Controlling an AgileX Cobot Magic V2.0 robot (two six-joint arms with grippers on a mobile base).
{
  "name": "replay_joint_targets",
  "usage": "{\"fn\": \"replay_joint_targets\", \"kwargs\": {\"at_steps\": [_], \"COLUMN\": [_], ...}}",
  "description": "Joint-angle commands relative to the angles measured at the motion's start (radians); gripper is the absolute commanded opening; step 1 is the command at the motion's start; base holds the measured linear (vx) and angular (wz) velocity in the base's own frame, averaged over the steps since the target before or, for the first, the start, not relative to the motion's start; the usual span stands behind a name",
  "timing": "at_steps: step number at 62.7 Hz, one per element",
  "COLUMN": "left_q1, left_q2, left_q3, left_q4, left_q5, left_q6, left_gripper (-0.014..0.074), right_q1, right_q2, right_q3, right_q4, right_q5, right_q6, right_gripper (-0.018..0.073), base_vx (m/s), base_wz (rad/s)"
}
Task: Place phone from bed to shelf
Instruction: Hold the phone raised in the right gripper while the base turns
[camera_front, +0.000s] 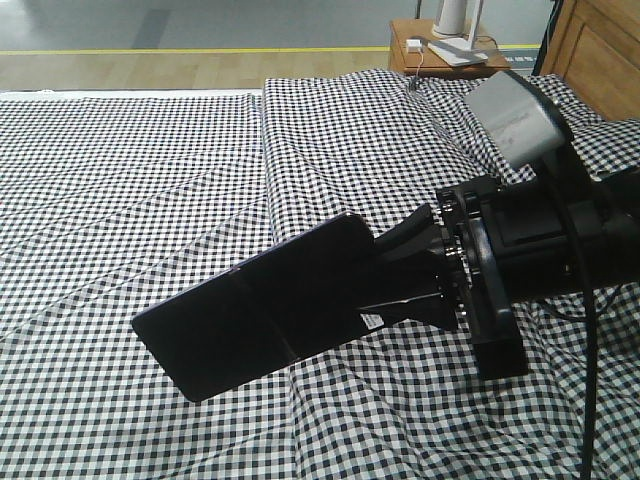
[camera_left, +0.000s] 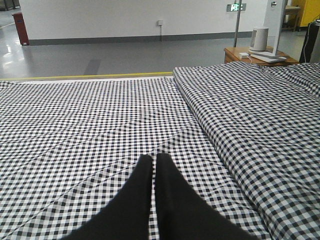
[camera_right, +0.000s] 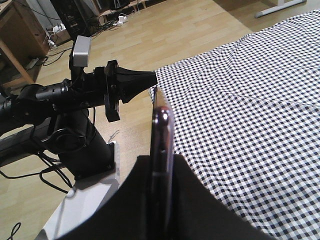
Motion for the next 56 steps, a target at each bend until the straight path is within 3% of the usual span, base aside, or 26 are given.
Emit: {"fn": "replay_joint_targets", "kwargs": {"at_steps": [1, 56], "left_q1": [-0.002, -0.002], "left_q2": [-0.006, -0.006], "left_q3": [0.001, 0.001], "left_q4": [-0.006, -0.006], "left_q5": [-0.077, -0.077], "left_q6": [-0.004, -0.004], "left_gripper": [0.0001, 0.0001], "right_q1": [0.000, 0.000], "right_q2": [-0.025, -0.025], "right_q3": [-0.026, -0.026], "right_q4": [0.091, 0.091], "right_q5": [0.081, 0.081], "right_q6": [-0.002, -0.002], "right_gripper": [-0.0001, -0.0001], "base_vx": [0.00, 0.00], "base_wz": [0.00, 0.02]}}
